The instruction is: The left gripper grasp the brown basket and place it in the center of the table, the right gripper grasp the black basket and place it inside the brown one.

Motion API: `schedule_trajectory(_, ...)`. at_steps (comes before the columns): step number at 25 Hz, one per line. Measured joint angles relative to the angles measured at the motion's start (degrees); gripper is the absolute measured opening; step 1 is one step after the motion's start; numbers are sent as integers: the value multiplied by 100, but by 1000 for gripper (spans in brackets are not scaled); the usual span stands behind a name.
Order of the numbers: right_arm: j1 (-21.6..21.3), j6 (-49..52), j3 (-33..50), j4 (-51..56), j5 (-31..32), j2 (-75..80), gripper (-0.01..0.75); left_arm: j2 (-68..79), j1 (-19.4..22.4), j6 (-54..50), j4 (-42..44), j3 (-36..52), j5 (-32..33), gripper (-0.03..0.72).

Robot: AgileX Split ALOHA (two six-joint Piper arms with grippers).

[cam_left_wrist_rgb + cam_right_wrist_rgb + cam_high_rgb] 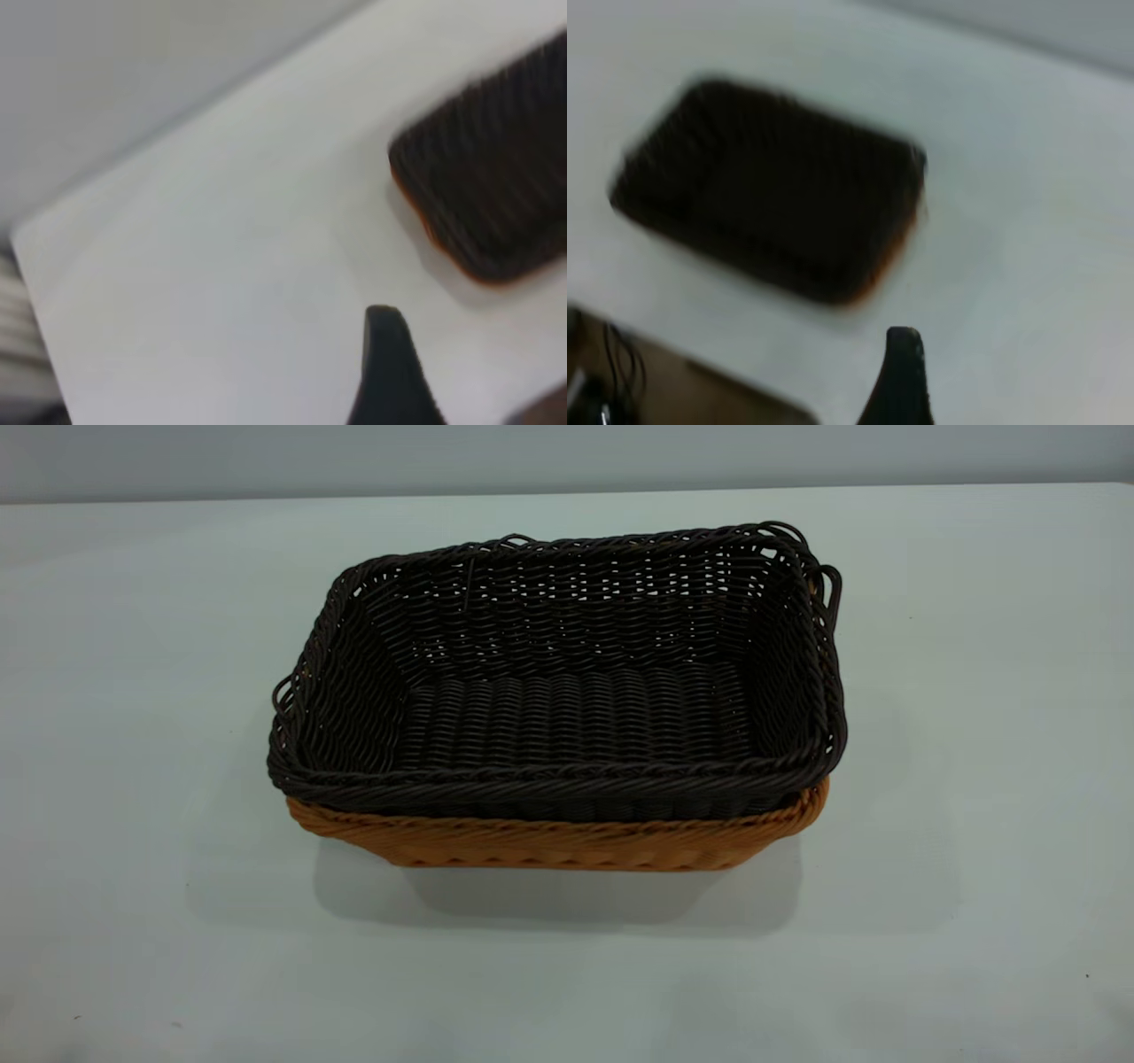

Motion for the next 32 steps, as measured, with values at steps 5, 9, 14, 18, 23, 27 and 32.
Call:
schedule_trajectory(5,0,0,1863,-64,-262,-1031,573,-135,0,-589,-26,1347,0,433)
schedule_trajectory(9,0,85,3103,-127,-680,-1684,573,-143,0,-975,-139,2316,0,433)
schedule_trajectory(14,0,156,3925,-225,-885,-2237,573,-148,0,-1072,-230,3373,-46,433)
schedule_trajectory(18,0,211,3945,-250,-937,-2411,573,-148,0,-1072,-599,4003,-317,433)
schedule_trajectory(23,0,230,3945,-250,-942,-2427,573,-236,0,-930,-1103,4206,-546,433)
schedule_trajectory(27,0,230,3945,-250,-942,-2427,573,-570,0,-738,-1223,4206,-577,433)
schedule_trajectory(32,0,230,3945,-250,-942,-2427,573,-1109,0,-717,-1228,4206,-572,433)
